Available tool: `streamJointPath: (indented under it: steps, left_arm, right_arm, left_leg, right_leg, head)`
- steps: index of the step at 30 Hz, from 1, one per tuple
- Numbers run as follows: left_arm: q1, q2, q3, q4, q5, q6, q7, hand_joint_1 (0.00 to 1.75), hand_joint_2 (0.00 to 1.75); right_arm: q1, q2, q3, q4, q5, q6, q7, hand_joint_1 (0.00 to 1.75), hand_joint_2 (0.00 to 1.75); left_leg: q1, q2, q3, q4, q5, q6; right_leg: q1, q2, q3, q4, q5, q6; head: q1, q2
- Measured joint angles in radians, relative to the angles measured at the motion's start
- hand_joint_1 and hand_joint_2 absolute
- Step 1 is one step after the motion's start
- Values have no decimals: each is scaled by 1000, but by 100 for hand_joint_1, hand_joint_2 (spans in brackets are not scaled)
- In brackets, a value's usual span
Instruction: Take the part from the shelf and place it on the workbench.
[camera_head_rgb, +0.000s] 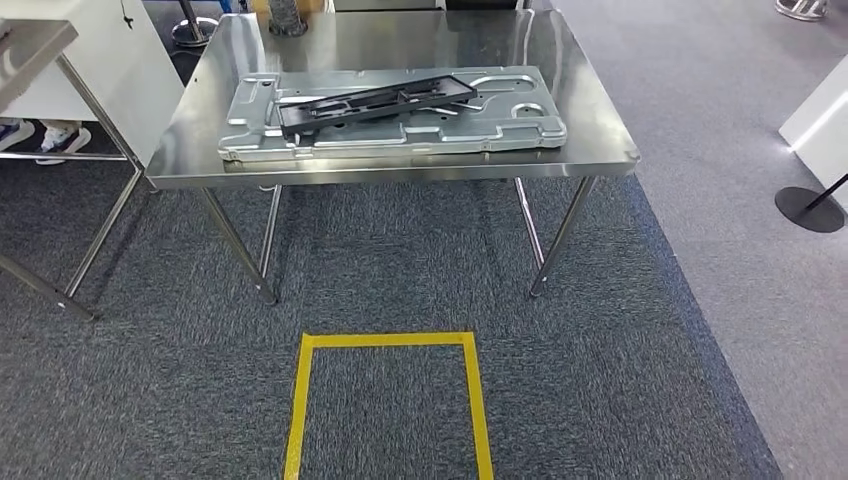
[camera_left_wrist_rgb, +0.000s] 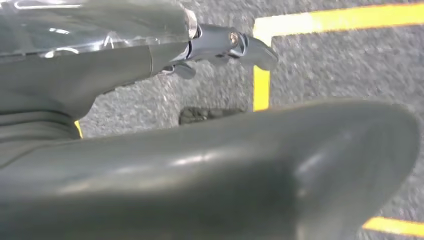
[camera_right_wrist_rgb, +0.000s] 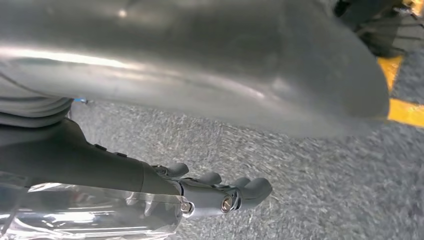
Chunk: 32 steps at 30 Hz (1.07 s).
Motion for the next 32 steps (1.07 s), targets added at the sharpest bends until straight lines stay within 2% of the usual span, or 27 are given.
streamJointPath:
  steps: [2,3,4,5,6,7,8,9,10,11,13,14,15,16,18,19,20,21,23,24,25,26,28,32]
  left_arm:
    - [-2,0,0,0,0,-5,-5,0,0]
    - [-2,0,0,0,0,-8,-8,0,0]
    - [-2,0,0,0,0,-11,-10,0,0]
    - [-1,0,0,0,0,-13,-13,0,0]
    - [-2,0,0,0,0,-14,-16,0,0]
    - [-2,0,0,0,0,-14,-19,0,0]
    - [-2,0,0,0,1,-14,-21,0,0]
    - [-1,0,0,0,2,-14,-24,0,0]
    - [-1,0,1,0,3,-14,-25,0,0]
    - [-1,0,1,0,6,-13,-26,0,0]
    - [-2,1,2,0,12,-10,-24,0,0]
    - [-1,3,3,0,15,-7,-23,0,0]
    - [0,4,4,0,17,-5,-20,0,0]
    - [1,6,6,0,19,-2,-17,0,0]
    - [1,6,8,0,20,3,-7,0,0]
    - [2,6,8,0,19,5,-2,0,0]
    - [2,7,8,0,18,8,2,0,0]
    - [1,7,8,0,17,10,5,0,0]
    - [-1,8,8,0,15,13,9,0,0]
    - [-2,9,9,0,14,15,10,0,0]
    - [-3,9,9,0,14,16,9,0,0]
    - [-4,10,10,0,15,16,8,0,0]
    - [-5,9,11,0,15,15,2,0,0]
    - [-7,8,11,0,11,10,-4,0,0]
  right_arm:
    - [0,1,1,0,2,6,-10,0,0]
    - [1,1,2,0,2,11,-18,0,0]
    - [1,2,2,0,2,15,-23,0,0]
    - [1,2,2,0,1,21,-27,0,0]
    - [0,3,2,0,1,27,-27,0,0]
    - [0,4,2,0,1,34,-26,0,0]
    - [-2,5,2,0,2,45,-21,0,0]
    - [-4,6,3,0,3,57,-14,0,0]
    - [-6,7,4,0,5,70,-6,0,0]
    - [-7,8,5,0,6,86,4,0,0]
    - [-8,10,9,0,9,119,24,0,0]
    - [-9,12,11,0,10,137,35,0,0]
    - [-9,13,12,0,11,153,48,0,0]
    - [-10,14,13,1,11,168,61,0,44]
    - [-10,15,14,1,6,192,87,0,131]
    - [-9,15,13,1,1,198,95,0,175]
    - [-8,15,13,1,-3,201,101,0,175]
    - [-8,15,11,1,-6,201,103,0,175]
    - [-9,15,8,1,-11,198,101,0,175]
    - [-9,15,4,1,-14,197,97,0,175]
    - [-10,14,1,1,-15,196,93,0,175]
    - [-11,14,-2,0,-17,196,88,0,175]
    - [-14,11,-8,0,-19,194,80,0,175]
    - [-18,5,-19,0,-27,192,81,0,175]
  left_leg:
    - [-2,1,-27,1,21,9]
    - [-4,1,-41,2,31,10]
    - [-6,2,-55,5,40,10]
    - [-8,3,-68,8,48,9]
    - [-10,3,-81,12,56,8]
    - [-11,3,-92,17,62,7]
    - [-12,3,-102,22,67,5]
    - [-13,3,-109,27,72,1]
    - [-14,3,-114,30,76,-4]
    - [-13,3,-118,32,82,-9]
    - [-11,3,-121,32,91,-21]
    - [-10,2,-125,41,83,-27]
    - [-9,0,-136,66,59,-33]
    - [-7,-2,-154,111,21,-38]
    - [-1,-4,-198,243,-64,-48]
    - [2,-4,-210,292,-84,-53]
    - [5,-4,-205,309,-85,-56]
    - [7,-4,-181,285,-67,-57]
    - [9,-4,-92,150,-16,-54]
    - [8,-5,-53,86,1,-49]
    - [6,-5,-28,42,7,-44]
    - [4,-5,-20,23,5,-38]
    - [3,-5,-24,16,8,-28]
    - [2,-6,-26,3,20,-22]
  right_leg:
    - [-3,2,-39,124,-101,6]
    - [-2,2,-54,188,-134,9]
    - [-2,2,-58,231,-146,9]
    - [-2,3,-46,241,-136,8]
    - [-1,3,-16,214,-111,4]
    - [1,3,31,152,-81,-1]
    - [4,3,88,69,-66,-8]
    - [7,3,137,-7,-61,-15]
    - [11,2,170,-63,-63,-21]
    - [15,2,185,-93,-70,-27]
    - [14,1,180,-103,-61,-39]
    - [12,0,176,-106,-53,-47]
    - [9,-2,170,-109,-44,-54]
    - [7,-3,163,-111,-35,-59]
    - [8,-4,145,-110,-23,-62]
    - [9,-4,137,-108,-18,-61]
    - [9,-4,129,-105,-14,-59]
    - [8,-4,123,-100,-11,-58]
    - [7,-3,113,-90,-10,-53]
    - [8,-3,109,-84,-10,-49]
    - [9,-3,106,-80,-9,-44]
    - [10,-3,103,-77,-8,-38]
    - [11,-3,101,-78,-5,-29]
    - [15,-4,97,-86,1,-79]
  head:
    - [4,0]
    - [4,0]
    - [4,0]
    - [4,0]
    - [4,0]
    - [4,0]
    - [4,0]
    - [3,0]
    - [3,0]
    - [4,0]
    - [6,0]
    - [8,0]
    - [6,0]
    - [5,0]
    - [1,0]
    - [1,0]
    - [1,0]
    - [1,0]
    - [1,0]
    - [1,0]
    - [1,0]
    - [2,0]
    - [2,0]
    - [10,0]
